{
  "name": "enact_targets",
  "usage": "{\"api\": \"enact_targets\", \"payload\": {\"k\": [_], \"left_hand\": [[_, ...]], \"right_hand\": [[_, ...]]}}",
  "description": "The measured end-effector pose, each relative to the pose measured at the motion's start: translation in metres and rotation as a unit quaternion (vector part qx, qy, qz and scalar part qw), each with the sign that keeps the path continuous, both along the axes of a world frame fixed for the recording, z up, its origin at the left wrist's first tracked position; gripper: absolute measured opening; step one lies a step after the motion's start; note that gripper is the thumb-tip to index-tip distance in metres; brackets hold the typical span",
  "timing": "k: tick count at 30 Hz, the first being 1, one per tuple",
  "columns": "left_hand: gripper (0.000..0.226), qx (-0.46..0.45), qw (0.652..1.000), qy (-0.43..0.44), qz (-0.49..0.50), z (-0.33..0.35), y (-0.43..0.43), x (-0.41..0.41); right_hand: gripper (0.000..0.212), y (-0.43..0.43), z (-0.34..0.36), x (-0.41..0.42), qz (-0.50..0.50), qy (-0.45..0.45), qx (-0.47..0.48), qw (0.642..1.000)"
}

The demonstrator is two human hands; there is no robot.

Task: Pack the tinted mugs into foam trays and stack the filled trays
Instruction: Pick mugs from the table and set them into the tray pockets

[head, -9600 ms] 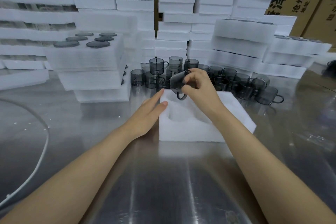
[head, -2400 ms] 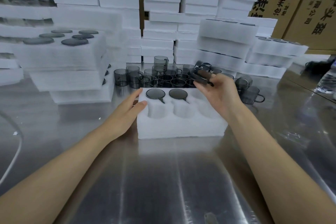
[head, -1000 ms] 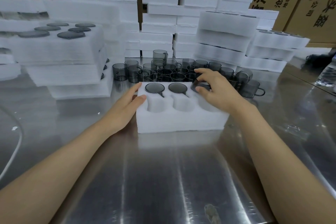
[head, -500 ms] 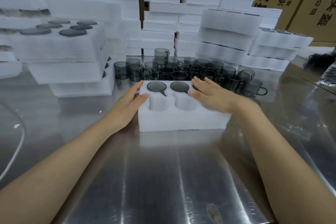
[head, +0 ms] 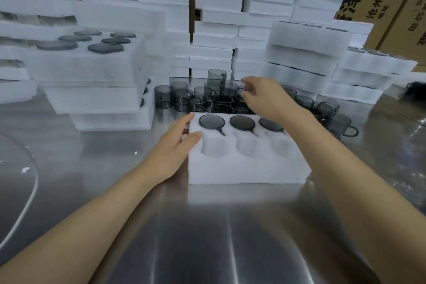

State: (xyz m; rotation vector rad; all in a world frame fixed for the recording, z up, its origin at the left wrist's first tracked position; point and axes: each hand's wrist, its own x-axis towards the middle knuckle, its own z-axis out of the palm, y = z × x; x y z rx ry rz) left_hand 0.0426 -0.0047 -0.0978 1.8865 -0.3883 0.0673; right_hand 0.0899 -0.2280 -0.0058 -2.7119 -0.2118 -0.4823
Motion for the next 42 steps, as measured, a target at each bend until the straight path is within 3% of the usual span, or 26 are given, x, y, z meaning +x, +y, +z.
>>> {"api": "enact_targets", "payload": {"k": [4,8,11,14,16,18,21,23,25,29,32,34,36,42], "left_hand": [[0.045,-0.003,1.000,-0.012,0.004,-0.003,0.002,0.002],[0.045,-0.012,1.000,-0.018,0.006,-0.003,0.001,0.003],[0.046,-0.003,1.000,-0.027,0.011,-0.004,0.002,0.004],[0.048,0.012,0.999,-0.030,0.010,-0.004,0.002,0.004],[0.049,0.010,0.999,-0.031,0.009,-0.003,0.002,0.005],[0.047,0.008,0.999,-0.031,0.010,-0.003,0.002,0.006],[0.042,0.004,0.999,-0.028,0.018,-0.002,0.003,0.006],[0.040,0.004,0.999,-0.027,0.021,0.000,0.003,0.005],[0.040,0.010,0.999,-0.022,0.023,0.001,0.003,0.005],[0.043,0.021,1.000,-0.008,0.020,0.000,0.003,0.004],[0.040,0.035,0.999,-0.003,0.014,0.000,0.002,0.002],[0.033,0.045,0.999,-0.001,0.018,0.002,0.002,0.001],[0.033,0.046,0.999,0.000,0.022,0.001,0.003,0.001],[0.058,0.050,0.999,-0.003,0.007,0.002,0.003,0.001]], "right_hand": [[0.046,0.021,0.009,0.055,-0.003,-0.039,0.027,0.999],[0.051,0.039,0.010,0.094,0.020,0.024,-0.035,0.999],[0.048,0.048,0.006,0.110,-0.009,0.069,-0.060,0.996],[0.040,0.049,0.003,0.113,-0.030,0.039,-0.053,0.997],[0.037,0.050,0.007,0.105,-0.019,-0.001,0.000,1.000],[0.024,0.051,0.013,0.088,0.010,-0.043,0.111,0.993],[0.006,0.051,0.022,0.046,0.080,-0.042,0.265,0.960],[0.008,0.048,0.023,0.017,0.112,-0.040,0.337,0.934],[0.007,0.043,0.017,-0.010,0.141,0.015,0.460,0.876],[0.021,0.032,-0.011,-0.043,0.186,0.180,0.709,0.656],[0.029,0.022,-0.022,-0.052,0.174,0.195,0.806,0.531],[0.030,0.017,-0.025,-0.054,0.181,0.177,0.840,0.480],[0.032,0.018,-0.026,-0.054,0.184,0.170,0.843,0.475],[0.029,0.024,-0.033,-0.057,0.209,0.177,0.753,0.599]]}}
